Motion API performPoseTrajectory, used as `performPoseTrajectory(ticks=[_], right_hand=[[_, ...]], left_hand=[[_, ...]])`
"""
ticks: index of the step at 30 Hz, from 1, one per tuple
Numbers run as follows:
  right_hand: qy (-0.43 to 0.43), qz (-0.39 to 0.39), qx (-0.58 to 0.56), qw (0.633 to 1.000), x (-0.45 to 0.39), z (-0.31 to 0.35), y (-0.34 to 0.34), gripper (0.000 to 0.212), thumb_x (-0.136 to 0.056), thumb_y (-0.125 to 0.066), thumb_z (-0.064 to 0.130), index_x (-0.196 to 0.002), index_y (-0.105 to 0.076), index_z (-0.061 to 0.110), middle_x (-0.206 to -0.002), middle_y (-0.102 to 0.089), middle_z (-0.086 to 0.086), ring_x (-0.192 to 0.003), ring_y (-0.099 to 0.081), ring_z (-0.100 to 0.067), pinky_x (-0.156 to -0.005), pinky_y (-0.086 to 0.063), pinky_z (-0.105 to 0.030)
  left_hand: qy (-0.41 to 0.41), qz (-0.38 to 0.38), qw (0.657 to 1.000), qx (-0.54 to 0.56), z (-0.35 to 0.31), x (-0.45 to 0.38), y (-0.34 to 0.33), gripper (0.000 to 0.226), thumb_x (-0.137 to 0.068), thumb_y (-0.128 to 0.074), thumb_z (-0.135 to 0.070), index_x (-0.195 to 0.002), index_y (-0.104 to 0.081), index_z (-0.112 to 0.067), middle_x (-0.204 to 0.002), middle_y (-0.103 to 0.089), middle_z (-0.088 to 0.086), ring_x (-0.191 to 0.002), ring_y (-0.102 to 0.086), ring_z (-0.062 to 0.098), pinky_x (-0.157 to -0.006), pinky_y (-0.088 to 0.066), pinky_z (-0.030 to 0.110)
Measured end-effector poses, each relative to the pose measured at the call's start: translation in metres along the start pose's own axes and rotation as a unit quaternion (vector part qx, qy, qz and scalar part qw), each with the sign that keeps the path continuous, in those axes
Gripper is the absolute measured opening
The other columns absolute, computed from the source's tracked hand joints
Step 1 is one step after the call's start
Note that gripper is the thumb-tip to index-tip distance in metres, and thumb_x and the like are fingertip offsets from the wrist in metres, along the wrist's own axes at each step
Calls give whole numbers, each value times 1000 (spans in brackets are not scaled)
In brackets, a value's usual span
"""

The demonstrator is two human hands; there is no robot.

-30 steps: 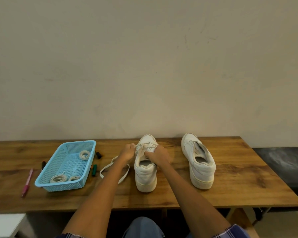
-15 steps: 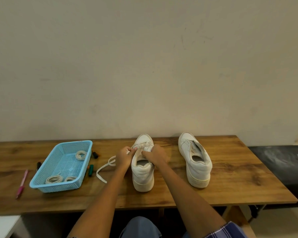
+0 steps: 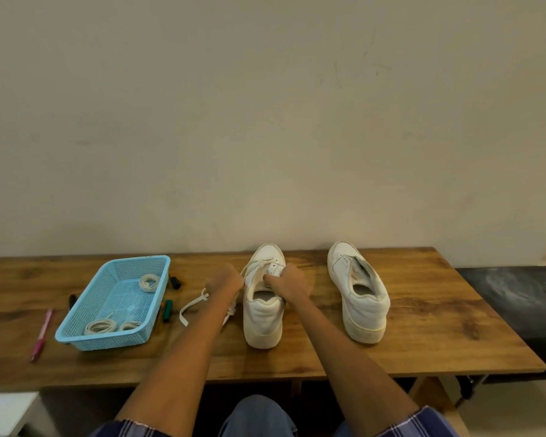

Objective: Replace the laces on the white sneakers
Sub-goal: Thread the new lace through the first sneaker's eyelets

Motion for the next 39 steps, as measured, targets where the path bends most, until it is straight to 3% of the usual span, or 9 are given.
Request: performPoseTrajectory(ticks=[3, 9, 15, 19, 23, 28, 36, 38, 39], right_hand=[[7, 8, 13, 1000, 0, 3, -2, 50, -76, -64, 46, -109, -58, 9, -87, -55, 0, -77, -53, -15, -48, -32, -20], [17, 5, 33, 999, 2, 8, -1, 48, -78, -63, 45, -111, -56, 11, -98, -61, -4, -83, -54, -17, -61, -39, -26], [21, 3, 41, 999, 2, 10, 0, 46, -81, -62, 43, -113, -56, 11, -90, -54, 0, -80, -52, -16, -48, -31, -20], [16, 9, 65, 998, 2, 11, 1, 47, -79, -62, 45, -112, -56, 11, -102, -62, -5, -91, -60, -21, -61, -39, -27], [26, 25, 88, 995, 1, 15, 0, 44, -77, -62, 46, -103, -59, 11, -93, -62, -5, -80, -57, -20, -60, -42, -29], [30, 19, 95, 995, 0, 16, 0, 39, -76, -64, 41, -101, -60, 11, -90, -61, -3, -77, -55, -19, -56, -39, -27], [16, 9, 83, 996, 3, 15, 1, 42, -76, -65, 42, -103, -59, 12, -97, -63, -4, -78, -54, -18, -58, -40, -27], [7, 14, 87, 996, 5, 16, 2, 38, -76, -65, 41, -101, -61, 12, -94, -63, -3, -77, -56, -17, -56, -40, -26], [4, 19, 93, 996, 6, 17, 2, 36, -77, -65, 40, -100, -62, 13, -91, -62, -2, -76, -56, -17, -55, -40, -25]], left_hand=[[-11, -15, 999, -39, -4, -5, 8, 32, -92, -54, -41, -98, -60, -11, -104, -63, 6, -102, -59, 25, -95, -45, 41], [-177, -93, 977, 79, -27, -2, 10, 13, -94, -54, -24, -91, -62, -13, -90, -62, 5, -80, -52, 15, -68, -38, 26], [-140, -13, 990, 33, -25, -9, 1, 30, -97, -46, -22, -68, -49, -14, -72, -52, 3, -63, -46, 16, -58, -35, 23], [-58, 35, 994, 91, -21, -11, -7, 29, -98, -44, -19, -74, -52, -4, -74, -54, 9, -79, -56, 26, -71, -45, 32], [-30, -80, 993, 79, -27, 1, 14, 24, -97, -48, -21, -116, -54, -7, -116, -60, 11, -108, -58, 26, -76, -42, 32], [-135, -62, 976, 159, -28, -19, 1, 51, -97, -43, -16, -144, -23, -14, -117, -58, 20, -104, -57, 33, -89, -45, 42], [-133, -81, 965, 209, -28, -15, 19, 30, -97, -41, -13, -126, -37, -8, -101, -60, 16, -84, -54, 24, -71, -41, 32], [-117, -95, 966, 208, -23, -12, 34, 15, -96, -44, -19, -96, -51, -5, -81, -55, 8, -77, -52, 24, -64, -37, 29], [-101, -99, 966, 215, -17, -10, 43, 27, -97, -44, -24, -77, -51, -7, -70, -51, 5, -69, -50, 23, -60, -36, 28]])
Point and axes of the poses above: each hand's wrist, its own x-axis away from the middle knuckle, its own y-axis out of the back of the hand, z = x × y, the point moved 7 cm from there along -x, towards the middle knuckle
